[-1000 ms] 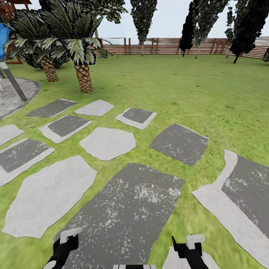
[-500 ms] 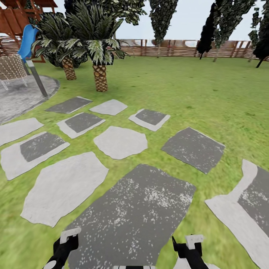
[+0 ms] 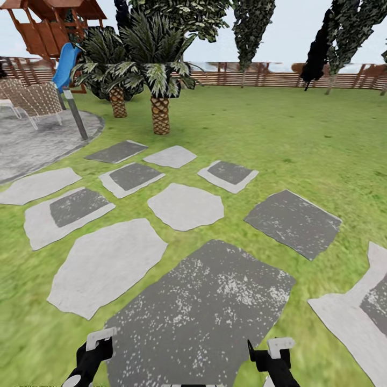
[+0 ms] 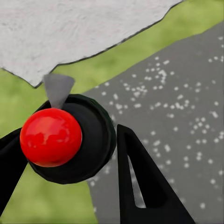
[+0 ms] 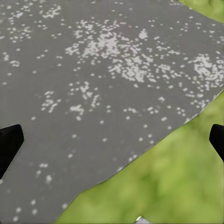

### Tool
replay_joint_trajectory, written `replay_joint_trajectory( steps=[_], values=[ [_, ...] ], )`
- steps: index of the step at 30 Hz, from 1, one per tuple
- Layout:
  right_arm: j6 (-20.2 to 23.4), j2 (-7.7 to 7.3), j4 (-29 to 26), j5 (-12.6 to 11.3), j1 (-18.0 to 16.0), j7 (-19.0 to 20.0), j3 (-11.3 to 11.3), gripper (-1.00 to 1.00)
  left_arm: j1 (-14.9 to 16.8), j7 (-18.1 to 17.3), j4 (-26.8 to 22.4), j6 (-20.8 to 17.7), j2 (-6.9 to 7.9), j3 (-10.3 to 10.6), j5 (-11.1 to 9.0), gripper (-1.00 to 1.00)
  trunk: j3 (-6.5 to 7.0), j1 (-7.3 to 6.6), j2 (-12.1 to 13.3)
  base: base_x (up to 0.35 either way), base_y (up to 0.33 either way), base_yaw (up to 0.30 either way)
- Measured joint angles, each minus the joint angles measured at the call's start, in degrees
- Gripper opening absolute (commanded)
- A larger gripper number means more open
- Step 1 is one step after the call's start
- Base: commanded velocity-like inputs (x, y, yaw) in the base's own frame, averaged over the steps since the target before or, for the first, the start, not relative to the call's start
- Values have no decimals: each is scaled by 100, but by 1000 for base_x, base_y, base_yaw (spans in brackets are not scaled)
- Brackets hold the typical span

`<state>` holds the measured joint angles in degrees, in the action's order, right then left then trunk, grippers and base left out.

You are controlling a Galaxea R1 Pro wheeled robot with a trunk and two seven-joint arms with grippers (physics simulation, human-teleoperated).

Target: Pick up the pesticide atomizer in the garden and spray insectifuge to fully cover both potted plants in the garden.

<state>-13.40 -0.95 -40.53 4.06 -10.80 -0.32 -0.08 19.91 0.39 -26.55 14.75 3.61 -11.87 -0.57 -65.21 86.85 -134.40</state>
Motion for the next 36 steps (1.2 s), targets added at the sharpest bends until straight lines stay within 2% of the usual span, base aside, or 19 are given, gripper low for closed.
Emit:
replay_joint_trajectory(
  steps=[15,36],
  values=[
    [0,0,58,-7,0,0,-2,100,0,3,3,-9,-1,-5,0,-100,113,0,0,0,0,156],
    [0,9,80,-8,-1,0,-7,100,-1,-3,3,-26,12,-5,-8,-100,150,0,0,0,0,272]
  ],
)
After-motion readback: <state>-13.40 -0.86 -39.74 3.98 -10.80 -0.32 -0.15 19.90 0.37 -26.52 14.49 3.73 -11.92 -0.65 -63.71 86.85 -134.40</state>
